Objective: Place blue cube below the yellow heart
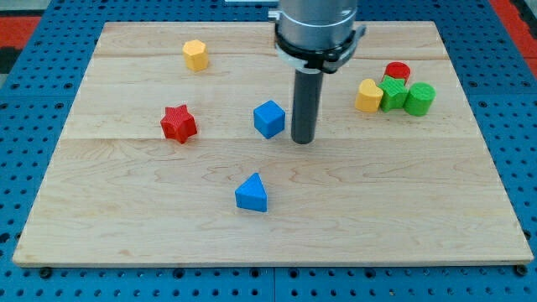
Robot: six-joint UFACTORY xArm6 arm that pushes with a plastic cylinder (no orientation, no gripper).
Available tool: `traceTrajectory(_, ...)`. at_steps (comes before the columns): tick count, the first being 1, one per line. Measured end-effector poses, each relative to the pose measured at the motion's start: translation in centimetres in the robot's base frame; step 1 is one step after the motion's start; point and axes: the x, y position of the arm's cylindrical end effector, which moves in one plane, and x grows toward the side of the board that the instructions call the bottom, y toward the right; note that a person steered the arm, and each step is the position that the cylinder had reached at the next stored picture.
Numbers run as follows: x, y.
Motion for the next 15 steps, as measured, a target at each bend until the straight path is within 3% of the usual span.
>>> traceTrajectory(1, 0.2, -6.9)
traceTrajectory(2, -2.2, -8.7)
traceTrajectory(5, -4.0, -0.4)
traceTrajectory(8, 2.4, 7.5)
traceTrajectory(9, 2.2, 9.5)
traceTrajectory(11, 0.0, 10.1)
traceTrajectory(14, 7.9, 10.0)
traceTrajectory(15, 8.7, 10.0)
